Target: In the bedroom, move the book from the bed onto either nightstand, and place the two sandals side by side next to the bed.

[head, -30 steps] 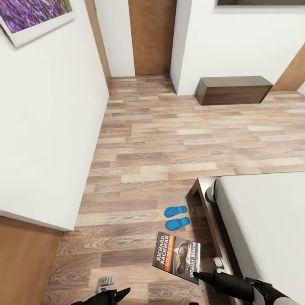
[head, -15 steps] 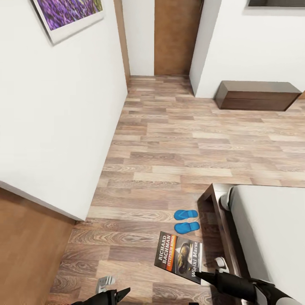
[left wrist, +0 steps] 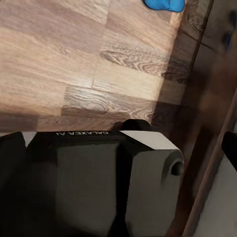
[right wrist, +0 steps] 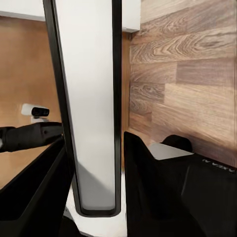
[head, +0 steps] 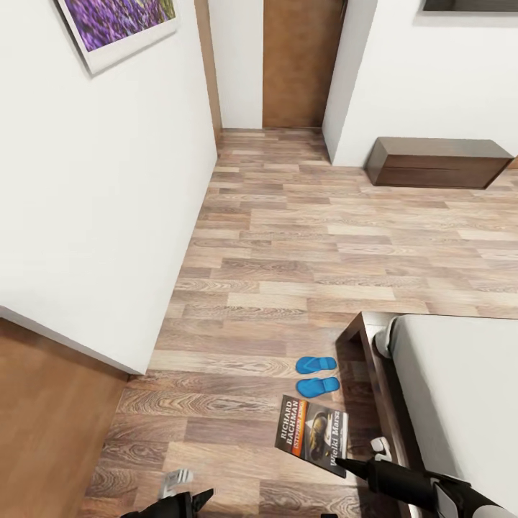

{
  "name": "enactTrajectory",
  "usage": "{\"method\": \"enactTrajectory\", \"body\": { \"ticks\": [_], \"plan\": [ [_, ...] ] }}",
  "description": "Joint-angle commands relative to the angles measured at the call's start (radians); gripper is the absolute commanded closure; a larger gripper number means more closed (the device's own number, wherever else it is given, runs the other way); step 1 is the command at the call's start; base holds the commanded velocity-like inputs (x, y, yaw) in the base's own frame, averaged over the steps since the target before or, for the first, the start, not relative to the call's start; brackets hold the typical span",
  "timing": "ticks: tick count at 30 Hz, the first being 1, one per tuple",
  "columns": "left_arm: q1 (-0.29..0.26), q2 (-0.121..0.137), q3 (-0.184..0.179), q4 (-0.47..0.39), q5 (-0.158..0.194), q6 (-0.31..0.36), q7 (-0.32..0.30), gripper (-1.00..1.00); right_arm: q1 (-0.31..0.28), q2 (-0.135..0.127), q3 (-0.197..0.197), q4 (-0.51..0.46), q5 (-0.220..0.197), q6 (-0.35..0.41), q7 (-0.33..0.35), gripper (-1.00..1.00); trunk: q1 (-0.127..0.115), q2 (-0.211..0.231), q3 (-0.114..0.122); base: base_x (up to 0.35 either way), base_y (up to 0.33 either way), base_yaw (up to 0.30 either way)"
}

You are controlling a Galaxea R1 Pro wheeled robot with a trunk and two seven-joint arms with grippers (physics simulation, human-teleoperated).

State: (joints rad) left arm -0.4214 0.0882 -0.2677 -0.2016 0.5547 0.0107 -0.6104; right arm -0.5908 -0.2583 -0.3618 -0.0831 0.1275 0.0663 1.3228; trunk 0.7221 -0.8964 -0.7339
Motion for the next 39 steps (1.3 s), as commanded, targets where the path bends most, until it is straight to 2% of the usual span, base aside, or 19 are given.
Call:
{"method": "enactTrajectory", "body": {
  "ticks": [1, 4, 8, 14, 24, 39],
  "plan": [
    [0.0, 0.0, -0.008, 0.0, 0.009, 0.001, 0.061, -1.0, 0.0, 0.0, -0.011, -0.001, 0.009, 0.008, -0.006, 1.0, 0.0, -0.001, -0.001, 0.0, 0.0, 0.0],
    [0.0, -0.001, -0.008, -0.002, 0.009, -0.002, 0.131, -1.0, 0.0, 0.0, -0.013, -0.001, 0.009, 0.009, -0.035, 1.0, 0.0, -0.001, -0.001, 0.0, 0.0, 0.0],
    [0.0, -0.001, -0.007, -0.001, 0.01, -0.025, 0.153, -1.0, 0.0, 0.001, -0.012, -0.002, 0.008, 0.002, -0.067, 1.0, 0.0, -0.001, -0.001, 0.0, 0.0, 0.0],
    [0.0, -0.004, -0.008, -0.001, 0.01, -0.07, 0.158, -1.0, 0.0, -0.001, -0.008, 0.0, 0.009, -0.003, -0.079, 1.0, 0.0, -0.001, 0.003, 0.0, 0.0, 0.0],
    [0.0, -0.021, -0.008, 0.0, 0.01, -0.072, 0.158, -1.0, 0.0, -0.001, -0.008, 0.049, 0.009, -0.005, -0.077, 1.0, 0.0, -0.001, 0.019, 0.0, 0.0, 0.0],
    [0.0, -0.022, -0.008, 0.001, 0.011, -0.072, 0.158, -1.0, 0.0, -0.001, -0.008, 0.054, 0.009, -0.006, -0.079, 1.0, 0.0, -0.001, 0.043, 0.0, 0.0, 0.0]
  ]
}}
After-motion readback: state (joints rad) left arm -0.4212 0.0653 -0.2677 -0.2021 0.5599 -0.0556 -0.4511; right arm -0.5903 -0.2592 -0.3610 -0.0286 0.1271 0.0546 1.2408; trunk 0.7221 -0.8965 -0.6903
